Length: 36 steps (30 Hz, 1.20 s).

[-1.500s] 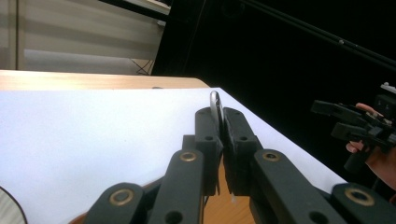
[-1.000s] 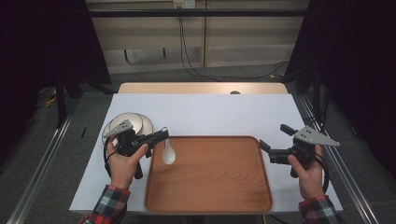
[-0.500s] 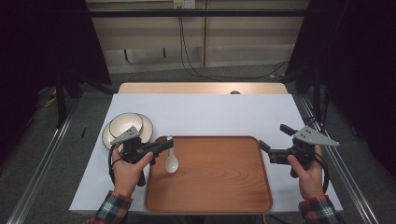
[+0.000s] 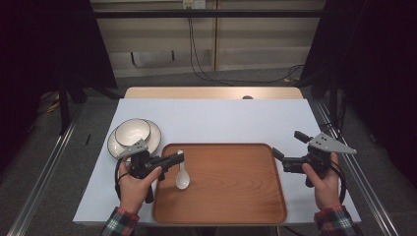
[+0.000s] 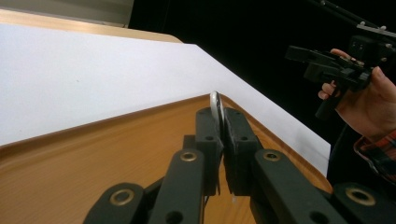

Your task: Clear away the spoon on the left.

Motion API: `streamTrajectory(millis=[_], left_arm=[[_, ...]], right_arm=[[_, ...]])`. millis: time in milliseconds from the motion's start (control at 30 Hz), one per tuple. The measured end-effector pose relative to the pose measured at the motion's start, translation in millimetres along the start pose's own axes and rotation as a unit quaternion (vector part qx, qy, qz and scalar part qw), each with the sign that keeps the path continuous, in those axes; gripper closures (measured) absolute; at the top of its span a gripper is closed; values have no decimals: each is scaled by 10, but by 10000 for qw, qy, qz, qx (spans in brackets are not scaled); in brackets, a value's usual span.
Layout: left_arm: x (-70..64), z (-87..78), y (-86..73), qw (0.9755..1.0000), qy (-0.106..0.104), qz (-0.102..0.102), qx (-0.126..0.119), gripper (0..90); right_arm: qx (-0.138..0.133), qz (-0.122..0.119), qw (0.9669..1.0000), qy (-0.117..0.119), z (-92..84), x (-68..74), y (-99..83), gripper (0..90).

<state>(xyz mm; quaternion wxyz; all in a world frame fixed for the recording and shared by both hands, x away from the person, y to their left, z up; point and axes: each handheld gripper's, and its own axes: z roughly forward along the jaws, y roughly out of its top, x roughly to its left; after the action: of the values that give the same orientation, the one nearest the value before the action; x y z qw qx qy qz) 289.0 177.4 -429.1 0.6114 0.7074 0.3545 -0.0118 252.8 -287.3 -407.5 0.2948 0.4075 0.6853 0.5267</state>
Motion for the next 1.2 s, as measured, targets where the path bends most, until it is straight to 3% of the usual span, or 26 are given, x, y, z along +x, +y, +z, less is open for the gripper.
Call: streamTrajectory(millis=[633,1200], left_arm=[[-36,-5,-109,9998,-151,-154,42,855],[193,34,-156,9987,446,6,234,777]], right_arm=[[12,-8,10000,-11,6,8,-1,8],[13,-19,10000,47,8,4,-1,8]])
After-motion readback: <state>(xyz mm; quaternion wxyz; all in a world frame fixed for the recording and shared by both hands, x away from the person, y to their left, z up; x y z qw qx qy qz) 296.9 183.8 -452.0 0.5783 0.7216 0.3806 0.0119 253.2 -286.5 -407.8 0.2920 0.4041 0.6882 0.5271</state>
